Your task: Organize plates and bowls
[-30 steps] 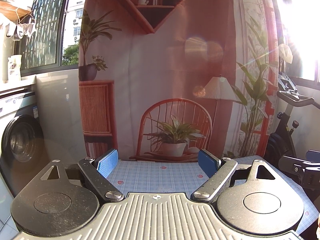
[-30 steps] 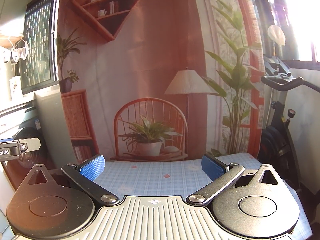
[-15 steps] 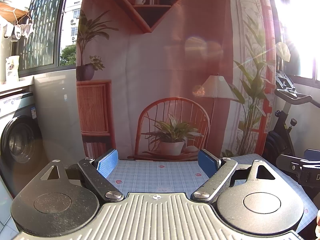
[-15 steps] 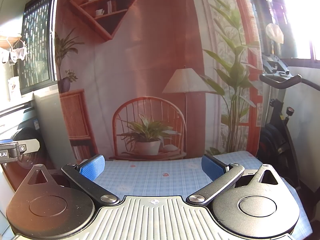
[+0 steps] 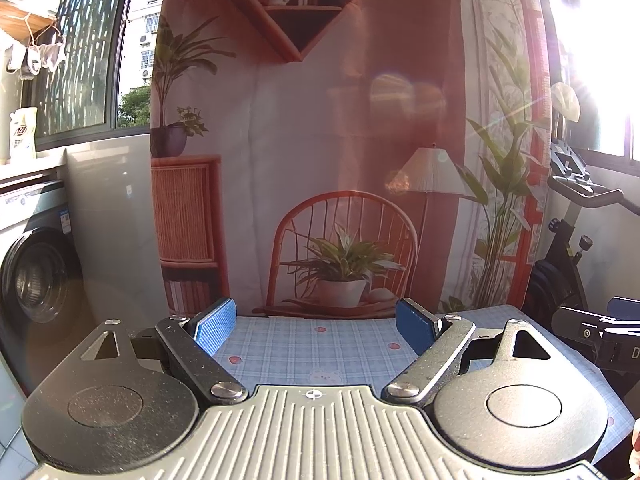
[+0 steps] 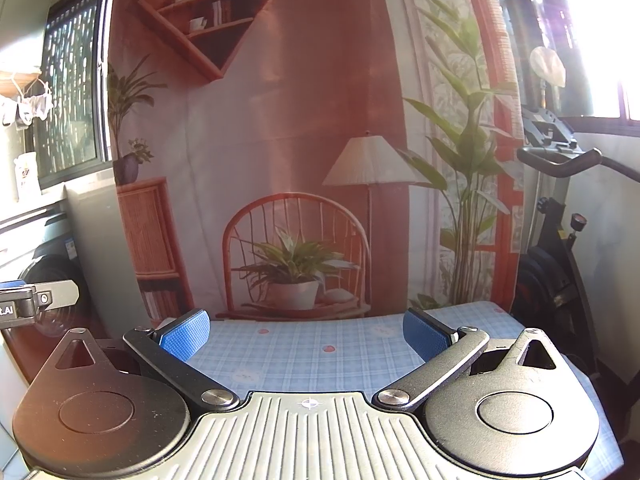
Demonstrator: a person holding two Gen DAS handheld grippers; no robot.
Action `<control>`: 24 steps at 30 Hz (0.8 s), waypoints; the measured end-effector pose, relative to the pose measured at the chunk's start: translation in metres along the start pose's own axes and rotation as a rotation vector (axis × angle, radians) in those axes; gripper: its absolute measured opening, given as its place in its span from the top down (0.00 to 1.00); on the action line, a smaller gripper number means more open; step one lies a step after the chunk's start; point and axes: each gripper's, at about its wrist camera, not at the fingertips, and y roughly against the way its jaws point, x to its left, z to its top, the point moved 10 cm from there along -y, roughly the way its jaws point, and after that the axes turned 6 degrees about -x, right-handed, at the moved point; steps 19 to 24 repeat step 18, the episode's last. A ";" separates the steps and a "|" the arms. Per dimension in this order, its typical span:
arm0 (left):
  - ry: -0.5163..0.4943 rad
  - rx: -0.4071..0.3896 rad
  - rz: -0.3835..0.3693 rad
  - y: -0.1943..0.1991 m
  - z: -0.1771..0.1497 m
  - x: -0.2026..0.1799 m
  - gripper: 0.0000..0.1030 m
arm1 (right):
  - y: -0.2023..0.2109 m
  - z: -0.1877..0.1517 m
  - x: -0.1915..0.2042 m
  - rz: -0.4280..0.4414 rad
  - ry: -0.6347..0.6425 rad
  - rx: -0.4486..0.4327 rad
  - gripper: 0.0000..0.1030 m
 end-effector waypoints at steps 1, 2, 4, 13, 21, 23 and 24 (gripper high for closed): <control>0.000 0.000 0.000 0.000 0.000 0.000 0.14 | 0.000 0.000 0.000 0.000 0.000 0.000 0.00; 0.000 0.000 0.000 0.000 0.000 0.000 0.14 | 0.000 0.000 0.000 0.000 0.000 0.000 0.00; 0.001 0.000 -0.002 0.000 0.000 0.000 0.14 | 0.000 0.000 0.000 0.000 0.000 -0.001 0.00; 0.002 0.002 0.000 0.000 -0.001 0.000 0.14 | 0.001 -0.001 -0.001 -0.003 -0.002 0.001 0.00; 0.003 -0.001 -0.002 0.000 0.000 0.001 0.14 | 0.001 -0.001 -0.001 -0.003 -0.002 0.001 0.00; 0.003 -0.001 -0.002 0.000 0.000 0.001 0.14 | 0.001 -0.001 -0.001 -0.003 -0.002 0.001 0.00; 0.003 -0.001 -0.002 0.000 0.000 0.001 0.14 | 0.001 -0.001 -0.001 -0.003 -0.002 0.001 0.00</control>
